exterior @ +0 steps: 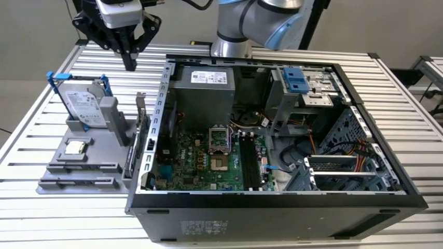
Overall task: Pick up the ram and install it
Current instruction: 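Reach for the ram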
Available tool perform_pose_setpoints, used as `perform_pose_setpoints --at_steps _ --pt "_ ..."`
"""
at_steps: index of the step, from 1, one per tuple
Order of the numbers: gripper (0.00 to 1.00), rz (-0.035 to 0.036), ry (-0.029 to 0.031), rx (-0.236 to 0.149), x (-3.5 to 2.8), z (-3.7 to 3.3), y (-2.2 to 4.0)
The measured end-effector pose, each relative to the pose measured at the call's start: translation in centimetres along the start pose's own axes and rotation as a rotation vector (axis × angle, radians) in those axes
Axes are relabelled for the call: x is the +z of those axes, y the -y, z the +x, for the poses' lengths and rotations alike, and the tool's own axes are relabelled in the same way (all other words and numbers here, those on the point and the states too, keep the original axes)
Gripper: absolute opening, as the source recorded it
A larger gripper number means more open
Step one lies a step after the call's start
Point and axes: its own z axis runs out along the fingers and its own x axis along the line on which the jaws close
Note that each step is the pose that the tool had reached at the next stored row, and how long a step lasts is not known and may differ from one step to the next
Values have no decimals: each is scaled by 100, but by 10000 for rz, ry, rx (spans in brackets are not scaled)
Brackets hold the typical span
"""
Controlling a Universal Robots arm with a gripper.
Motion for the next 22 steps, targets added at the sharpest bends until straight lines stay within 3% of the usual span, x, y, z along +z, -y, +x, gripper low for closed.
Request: perform_pose_setpoints --at_steps 22 --pt "0 0 0 0 -5 229 16"
